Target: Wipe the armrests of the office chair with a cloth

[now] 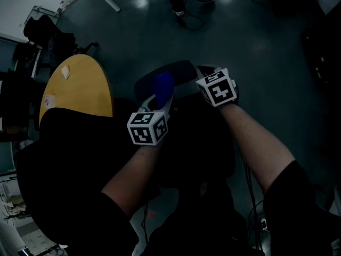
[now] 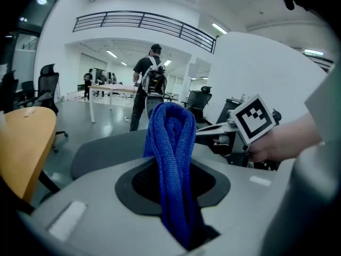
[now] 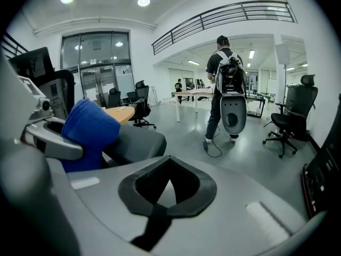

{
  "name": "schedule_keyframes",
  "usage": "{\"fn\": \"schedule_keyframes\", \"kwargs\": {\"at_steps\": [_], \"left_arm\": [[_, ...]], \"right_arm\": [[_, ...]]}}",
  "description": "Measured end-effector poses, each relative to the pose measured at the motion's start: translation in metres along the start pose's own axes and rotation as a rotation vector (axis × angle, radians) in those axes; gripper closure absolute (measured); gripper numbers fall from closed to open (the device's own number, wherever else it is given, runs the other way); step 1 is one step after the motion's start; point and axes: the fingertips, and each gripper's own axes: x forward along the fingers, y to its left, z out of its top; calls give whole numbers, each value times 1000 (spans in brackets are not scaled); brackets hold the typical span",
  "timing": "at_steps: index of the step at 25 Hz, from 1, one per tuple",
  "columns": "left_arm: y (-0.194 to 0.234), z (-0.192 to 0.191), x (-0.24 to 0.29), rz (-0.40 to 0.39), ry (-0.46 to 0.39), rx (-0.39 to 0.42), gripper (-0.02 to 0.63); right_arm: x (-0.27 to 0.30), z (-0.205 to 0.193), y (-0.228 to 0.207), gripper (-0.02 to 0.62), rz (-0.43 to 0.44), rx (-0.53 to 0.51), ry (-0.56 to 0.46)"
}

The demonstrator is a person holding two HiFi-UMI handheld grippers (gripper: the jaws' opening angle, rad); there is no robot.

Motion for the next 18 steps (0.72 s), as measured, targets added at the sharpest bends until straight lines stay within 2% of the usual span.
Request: {"fn": "schedule_keyframes", "kwargs": {"at_steps": [2,5,10,15,18], "left_arm": [[-21,6,15,-55,3,11,483],[-36,15,30,-90,-6,-7,483],[-52,22,45,-124,0,-29,483],[-55,27,54,-146,36,-1,482],[-49,32,42,-135,14,10,480]], "right_arm": [[-1,-2,0,595,6,12,-3],[-1,-2,8,595,31,24,-5],[-1,-4,20,595,68,21,5],[-1,-6,22,592,105,24,5],[-2,-2,17,592,98,-1,-6]]}}
